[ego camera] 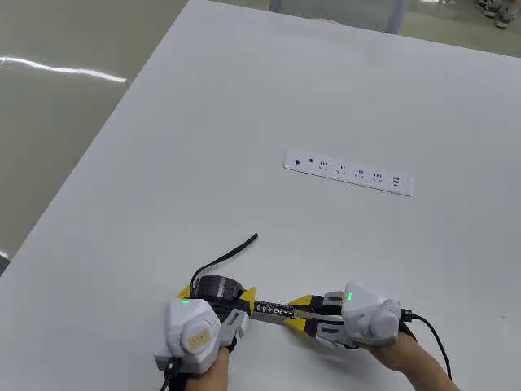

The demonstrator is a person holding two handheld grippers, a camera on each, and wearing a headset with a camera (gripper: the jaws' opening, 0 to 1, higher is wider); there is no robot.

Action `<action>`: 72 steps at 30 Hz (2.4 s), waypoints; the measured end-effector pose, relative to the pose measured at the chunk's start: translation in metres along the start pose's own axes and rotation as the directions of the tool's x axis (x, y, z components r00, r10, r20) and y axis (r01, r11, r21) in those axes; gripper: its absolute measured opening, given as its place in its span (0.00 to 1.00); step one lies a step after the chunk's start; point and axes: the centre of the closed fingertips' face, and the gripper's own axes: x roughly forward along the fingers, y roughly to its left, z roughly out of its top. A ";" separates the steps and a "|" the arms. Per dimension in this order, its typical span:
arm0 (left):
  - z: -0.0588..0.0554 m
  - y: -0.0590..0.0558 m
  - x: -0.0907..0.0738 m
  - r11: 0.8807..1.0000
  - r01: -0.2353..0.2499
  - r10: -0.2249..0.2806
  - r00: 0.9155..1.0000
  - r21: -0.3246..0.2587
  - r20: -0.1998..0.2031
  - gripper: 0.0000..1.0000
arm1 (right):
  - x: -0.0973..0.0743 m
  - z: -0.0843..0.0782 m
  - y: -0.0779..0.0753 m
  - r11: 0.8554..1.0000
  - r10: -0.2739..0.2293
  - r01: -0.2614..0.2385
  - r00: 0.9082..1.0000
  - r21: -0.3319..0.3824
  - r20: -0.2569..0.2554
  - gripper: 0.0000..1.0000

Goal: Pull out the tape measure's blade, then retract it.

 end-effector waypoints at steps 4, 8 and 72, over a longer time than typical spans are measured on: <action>0.000 0.000 0.000 1.000 0.002 -0.002 1.000 0.000 -0.001 0.64 | 0.001 0.001 0.000 1.000 0.002 -0.002 1.000 -0.003 -0.002 0.12; 0.000 0.000 0.000 1.000 0.003 -0.003 1.000 -0.004 -0.001 0.64 | 0.003 0.001 0.000 1.000 0.003 -0.003 1.000 -0.002 -0.002 0.12; 0.002 0.001 -0.001 0.999 0.016 -0.017 1.000 -0.035 -0.003 0.64 | 0.054 0.029 0.007 0.999 0.021 -0.021 1.000 -0.039 0.000 0.12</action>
